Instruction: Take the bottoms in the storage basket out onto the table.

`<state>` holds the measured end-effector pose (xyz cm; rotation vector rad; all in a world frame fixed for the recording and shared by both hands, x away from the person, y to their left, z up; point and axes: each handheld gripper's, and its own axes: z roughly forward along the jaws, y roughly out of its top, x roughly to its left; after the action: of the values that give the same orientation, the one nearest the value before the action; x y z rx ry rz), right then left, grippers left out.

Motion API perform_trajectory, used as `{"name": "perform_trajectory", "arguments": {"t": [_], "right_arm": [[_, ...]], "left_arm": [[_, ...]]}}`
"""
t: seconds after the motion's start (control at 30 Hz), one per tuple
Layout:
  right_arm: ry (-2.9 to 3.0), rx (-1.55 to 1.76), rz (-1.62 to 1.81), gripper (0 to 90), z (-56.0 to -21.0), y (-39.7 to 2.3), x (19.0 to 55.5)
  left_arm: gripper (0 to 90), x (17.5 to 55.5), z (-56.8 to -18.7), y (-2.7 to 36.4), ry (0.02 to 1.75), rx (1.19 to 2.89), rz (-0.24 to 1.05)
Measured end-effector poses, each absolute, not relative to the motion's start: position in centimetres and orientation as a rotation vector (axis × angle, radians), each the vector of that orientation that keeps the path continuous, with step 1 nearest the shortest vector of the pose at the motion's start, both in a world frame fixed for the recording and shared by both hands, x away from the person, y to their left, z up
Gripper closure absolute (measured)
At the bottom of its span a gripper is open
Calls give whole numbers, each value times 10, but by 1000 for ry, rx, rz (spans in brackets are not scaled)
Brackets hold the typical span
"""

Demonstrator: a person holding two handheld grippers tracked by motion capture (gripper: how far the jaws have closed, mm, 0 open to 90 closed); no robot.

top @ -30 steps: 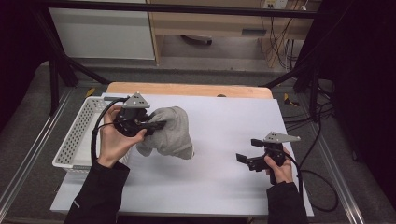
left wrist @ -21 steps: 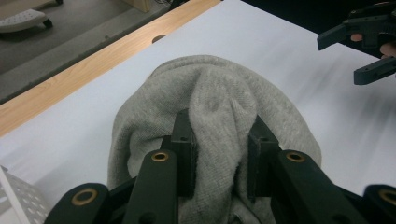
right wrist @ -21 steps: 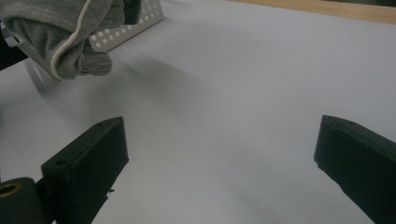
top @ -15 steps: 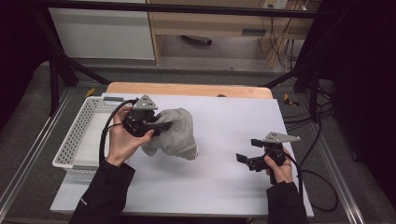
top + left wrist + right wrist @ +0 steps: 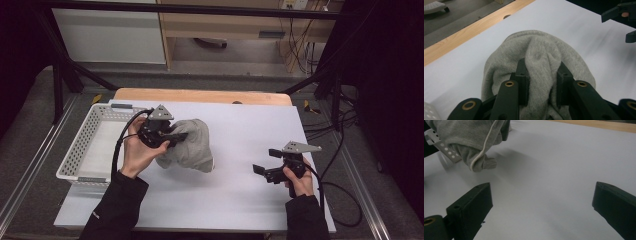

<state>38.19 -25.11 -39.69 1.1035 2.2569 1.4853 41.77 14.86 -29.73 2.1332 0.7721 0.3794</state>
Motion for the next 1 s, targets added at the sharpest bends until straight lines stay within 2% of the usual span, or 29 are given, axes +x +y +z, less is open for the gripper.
{"name": "perform_trajectory", "arguments": {"t": [1.0], "right_arm": [[2251,1104,1487,34,-396,-251,381]], "left_arm": [[686,424,-334,128,764,2166,333]]}}
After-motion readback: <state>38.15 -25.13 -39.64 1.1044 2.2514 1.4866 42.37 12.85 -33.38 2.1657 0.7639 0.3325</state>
